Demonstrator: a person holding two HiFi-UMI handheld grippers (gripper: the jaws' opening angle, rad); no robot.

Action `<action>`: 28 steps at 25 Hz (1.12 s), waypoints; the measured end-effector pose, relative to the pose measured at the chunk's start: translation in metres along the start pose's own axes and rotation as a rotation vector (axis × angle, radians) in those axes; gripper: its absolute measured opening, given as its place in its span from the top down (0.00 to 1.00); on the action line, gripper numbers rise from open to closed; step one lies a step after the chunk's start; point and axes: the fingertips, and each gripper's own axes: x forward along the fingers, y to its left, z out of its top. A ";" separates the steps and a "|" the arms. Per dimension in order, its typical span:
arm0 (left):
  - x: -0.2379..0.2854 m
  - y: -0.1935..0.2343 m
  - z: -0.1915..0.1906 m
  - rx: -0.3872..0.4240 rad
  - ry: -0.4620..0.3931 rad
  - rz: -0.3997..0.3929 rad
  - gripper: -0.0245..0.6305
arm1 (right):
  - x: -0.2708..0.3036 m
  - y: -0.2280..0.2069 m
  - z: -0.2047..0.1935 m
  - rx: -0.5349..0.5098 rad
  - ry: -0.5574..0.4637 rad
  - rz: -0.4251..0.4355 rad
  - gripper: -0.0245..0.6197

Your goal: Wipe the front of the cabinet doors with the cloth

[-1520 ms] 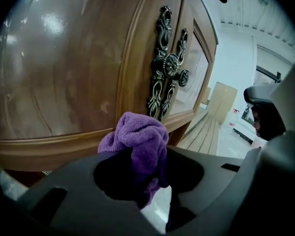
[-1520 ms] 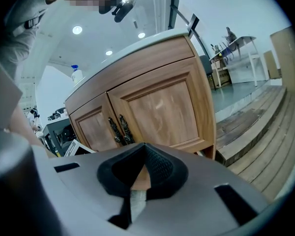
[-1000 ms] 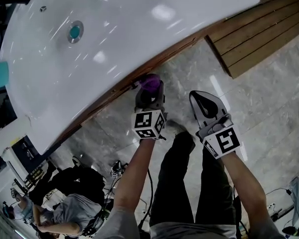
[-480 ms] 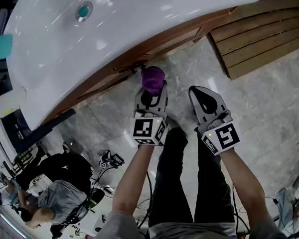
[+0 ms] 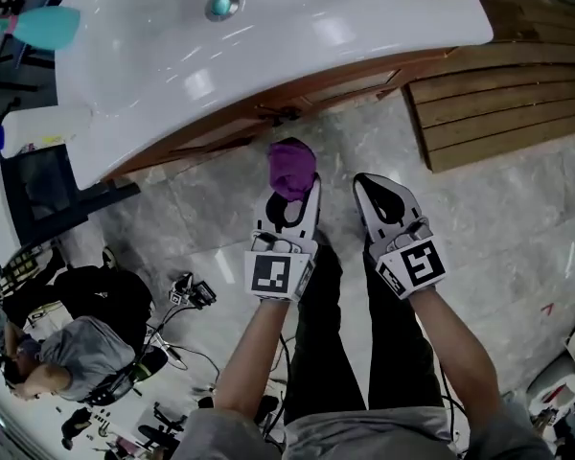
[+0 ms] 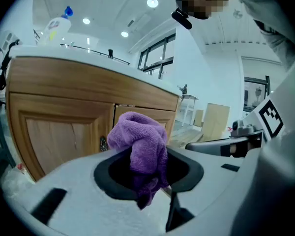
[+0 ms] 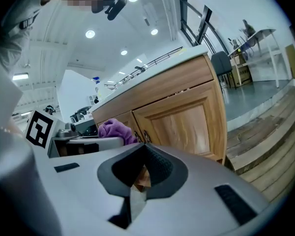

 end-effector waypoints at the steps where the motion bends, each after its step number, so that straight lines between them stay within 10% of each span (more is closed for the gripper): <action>1: -0.007 -0.002 0.009 0.005 0.000 0.008 0.75 | -0.002 0.004 0.008 -0.001 -0.002 0.006 0.95; 28: -0.126 -0.048 0.264 0.073 -0.156 0.033 0.75 | -0.070 0.124 0.251 -0.121 -0.141 0.104 0.95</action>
